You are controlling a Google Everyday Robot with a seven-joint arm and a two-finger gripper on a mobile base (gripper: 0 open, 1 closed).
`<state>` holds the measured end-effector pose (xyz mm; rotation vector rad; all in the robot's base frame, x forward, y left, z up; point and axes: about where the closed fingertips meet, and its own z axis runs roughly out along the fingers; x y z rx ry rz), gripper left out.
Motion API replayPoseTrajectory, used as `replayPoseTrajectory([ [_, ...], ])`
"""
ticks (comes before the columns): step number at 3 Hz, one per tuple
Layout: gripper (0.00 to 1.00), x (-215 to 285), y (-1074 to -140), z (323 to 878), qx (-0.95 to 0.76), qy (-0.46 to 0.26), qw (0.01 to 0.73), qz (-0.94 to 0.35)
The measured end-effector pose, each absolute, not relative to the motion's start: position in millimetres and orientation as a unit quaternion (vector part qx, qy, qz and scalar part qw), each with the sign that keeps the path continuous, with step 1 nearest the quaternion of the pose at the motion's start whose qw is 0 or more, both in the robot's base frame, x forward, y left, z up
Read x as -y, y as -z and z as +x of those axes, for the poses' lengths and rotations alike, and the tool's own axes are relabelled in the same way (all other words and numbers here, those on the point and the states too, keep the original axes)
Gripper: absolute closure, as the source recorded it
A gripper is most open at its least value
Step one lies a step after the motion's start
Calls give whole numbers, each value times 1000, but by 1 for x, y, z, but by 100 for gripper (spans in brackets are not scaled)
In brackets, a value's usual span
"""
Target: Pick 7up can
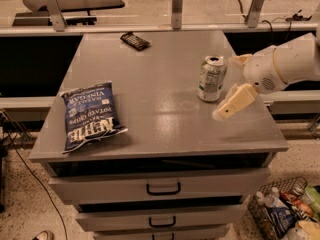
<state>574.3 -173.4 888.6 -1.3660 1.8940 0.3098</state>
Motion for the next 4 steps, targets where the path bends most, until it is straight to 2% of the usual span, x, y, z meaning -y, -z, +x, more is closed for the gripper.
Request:
replayPoseTrajectory([
  [1, 0, 151, -878, 602, -720, -161, 424, -525],
  [2, 16, 141, -867, 625, -707, -186, 449, -514],
  [4, 62, 138, -877, 651, -690, -210, 491, -489],
])
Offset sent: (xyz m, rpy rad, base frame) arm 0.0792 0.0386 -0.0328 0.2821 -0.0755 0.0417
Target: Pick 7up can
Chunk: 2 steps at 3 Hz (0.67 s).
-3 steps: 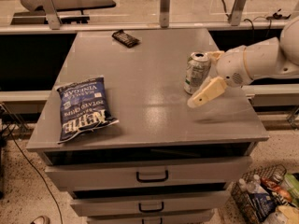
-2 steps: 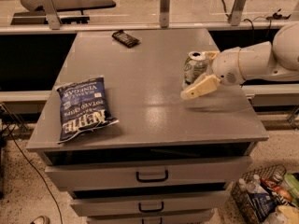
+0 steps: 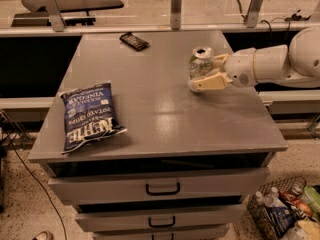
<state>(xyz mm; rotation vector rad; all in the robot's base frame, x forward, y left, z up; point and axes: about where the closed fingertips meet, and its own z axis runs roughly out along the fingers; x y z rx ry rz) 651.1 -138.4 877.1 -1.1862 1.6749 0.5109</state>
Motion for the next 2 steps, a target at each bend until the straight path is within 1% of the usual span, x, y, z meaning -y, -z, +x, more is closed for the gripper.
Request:
replayPoseTrajectory([
  [1, 87, 120, -905, 645, -681, -225, 498, -488],
  [2, 100, 107, -946, 635, -683, -230, 489, -491],
])
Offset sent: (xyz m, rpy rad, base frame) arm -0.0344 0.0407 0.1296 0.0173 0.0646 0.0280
